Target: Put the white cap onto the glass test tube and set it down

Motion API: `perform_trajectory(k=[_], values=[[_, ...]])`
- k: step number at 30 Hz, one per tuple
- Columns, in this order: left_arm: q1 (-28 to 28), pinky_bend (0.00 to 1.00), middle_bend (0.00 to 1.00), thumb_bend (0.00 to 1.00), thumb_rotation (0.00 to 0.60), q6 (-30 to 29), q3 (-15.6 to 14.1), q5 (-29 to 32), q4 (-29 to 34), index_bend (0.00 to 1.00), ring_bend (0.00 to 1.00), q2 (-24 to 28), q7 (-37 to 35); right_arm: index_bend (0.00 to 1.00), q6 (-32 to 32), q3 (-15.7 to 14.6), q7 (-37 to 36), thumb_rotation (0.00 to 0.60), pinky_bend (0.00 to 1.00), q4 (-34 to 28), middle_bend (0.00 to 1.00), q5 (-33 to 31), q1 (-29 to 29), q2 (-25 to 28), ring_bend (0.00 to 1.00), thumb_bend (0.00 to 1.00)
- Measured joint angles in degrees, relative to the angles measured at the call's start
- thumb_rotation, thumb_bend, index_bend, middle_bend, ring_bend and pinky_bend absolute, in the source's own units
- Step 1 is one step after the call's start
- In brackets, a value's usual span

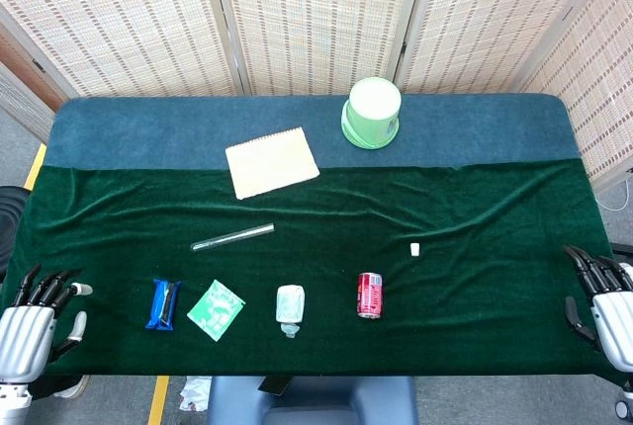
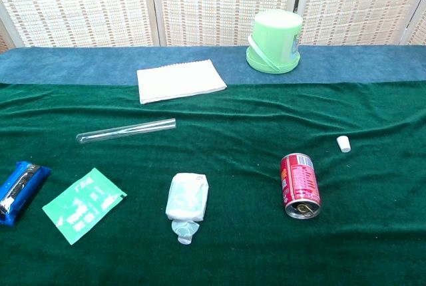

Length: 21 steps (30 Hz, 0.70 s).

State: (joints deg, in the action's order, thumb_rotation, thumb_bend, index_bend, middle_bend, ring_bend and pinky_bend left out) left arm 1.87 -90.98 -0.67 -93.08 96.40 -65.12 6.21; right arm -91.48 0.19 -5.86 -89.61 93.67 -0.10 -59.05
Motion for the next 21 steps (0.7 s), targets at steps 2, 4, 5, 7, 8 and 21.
perform_trajectory(k=[2, 4, 5, 7, 8, 21], values=[[-0.01, 0.01, 0.25, 0.53, 0.6, 0.09, 0.07, 0.17, -0.27, 0.4, 0.21, -0.25, 0.02, 0.02, 0.43, 0.03, 0.52, 0.6, 0.14, -0.44, 0.16, 0.0, 0.21, 0.14, 0.21, 0.65], [-0.07, 0.01, 0.25, 0.53, 0.6, -0.06, 0.1, 0.1, -0.46, 0.4, 0.21, -0.38, -0.18, 0.02, 0.92, 0.03, 1.01, 0.6, 0.14, -0.86, 0.16, -0.02, 0.43, 0.24, 0.21, 0.65], [-0.08, 0.01, 0.25, 0.53, 0.6, -0.15, 0.13, 0.02, -0.6, 0.4, 0.21, -0.45, -0.28, 0.02, 1.1, 0.04, 1.18, 0.6, 0.14, -1.0, 0.16, -0.04, 0.53, 0.27, 0.21, 0.65], [-0.11, 0.01, 0.25, 0.53, 0.6, -0.4, 0.18, -0.26, -0.92, 0.4, 0.21, -0.63, -0.53, 0.02, 1.47, 0.09, 1.55, 0.6, 0.14, -1.2, 0.16, -0.11, 0.76, 0.31, 0.21, 0.65], [-0.13, 0.01, 0.25, 0.53, 0.6, -0.45, 0.18, -0.33, -0.97, 0.4, 0.21, -0.66, -0.58, 0.02, 1.62, 0.11, 1.68, 0.6, 0.14, -1.29, 0.16, -0.1, 0.87, 0.32, 0.21, 0.65], [0.16, 0.01, 0.25, 0.53, 0.6, 0.19, 0.3, -0.31, -0.37, 0.4, 0.21, -0.95, 0.23, 0.1, 5.36, 1.26, 4.91, 0.6, 0.65, -3.14, 0.6, -1.18, 3.79, 0.4, 0.8, 0.65]])
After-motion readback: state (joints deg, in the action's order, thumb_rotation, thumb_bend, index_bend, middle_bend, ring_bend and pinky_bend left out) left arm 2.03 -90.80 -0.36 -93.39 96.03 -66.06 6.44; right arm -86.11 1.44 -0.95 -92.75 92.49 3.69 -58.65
